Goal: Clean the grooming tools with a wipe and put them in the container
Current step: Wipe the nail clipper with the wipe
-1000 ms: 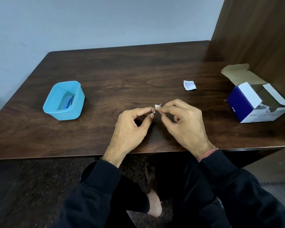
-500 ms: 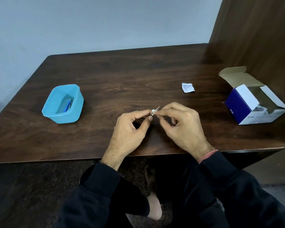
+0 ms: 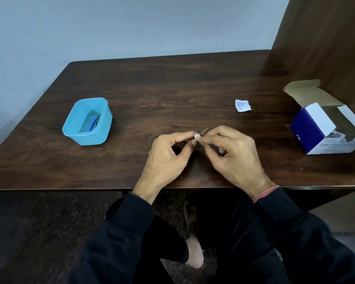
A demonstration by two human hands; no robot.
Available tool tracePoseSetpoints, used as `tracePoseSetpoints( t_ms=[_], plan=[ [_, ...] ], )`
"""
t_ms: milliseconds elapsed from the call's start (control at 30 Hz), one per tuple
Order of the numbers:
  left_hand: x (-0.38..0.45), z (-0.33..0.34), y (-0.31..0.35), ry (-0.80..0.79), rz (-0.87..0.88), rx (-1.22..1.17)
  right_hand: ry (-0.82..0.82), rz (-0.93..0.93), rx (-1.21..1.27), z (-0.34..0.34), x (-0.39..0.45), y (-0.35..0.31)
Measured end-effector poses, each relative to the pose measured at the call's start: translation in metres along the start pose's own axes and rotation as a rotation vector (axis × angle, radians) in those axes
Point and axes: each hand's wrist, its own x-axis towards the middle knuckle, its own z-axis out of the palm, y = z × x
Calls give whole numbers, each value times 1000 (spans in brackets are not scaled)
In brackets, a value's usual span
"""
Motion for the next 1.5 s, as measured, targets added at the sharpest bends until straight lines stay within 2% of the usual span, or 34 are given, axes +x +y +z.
tracePoseSetpoints(
  t_ms=[167, 300, 500, 633, 833, 967, 1167, 1500],
  plan=[
    [-1, 0, 3, 3, -8, -1, 106, 76, -73, 1, 4, 1],
    [-2, -1, 4, -1, -5, -10, 55, -23, -122, -1, 1, -2],
    [-2, 1, 8, 46, -11, -25, 144, 92, -124, 1, 3, -1],
    [-1, 1, 8, 86, -1, -55, 241, 195, -9, -5, 7, 0],
    [-2, -1, 9, 51, 18, -48, 58, 33, 60, -2, 3, -4],
    [-2, -1, 5, -25, 15, 17, 84, 70, 39, 0, 5, 0],
    [-1, -1, -1, -76, 3, 9, 65, 23, 35, -2, 3, -4],
    [-2, -6, 4, -49, 14, -59, -46, -47, -27, -2, 3, -6]
  ],
)
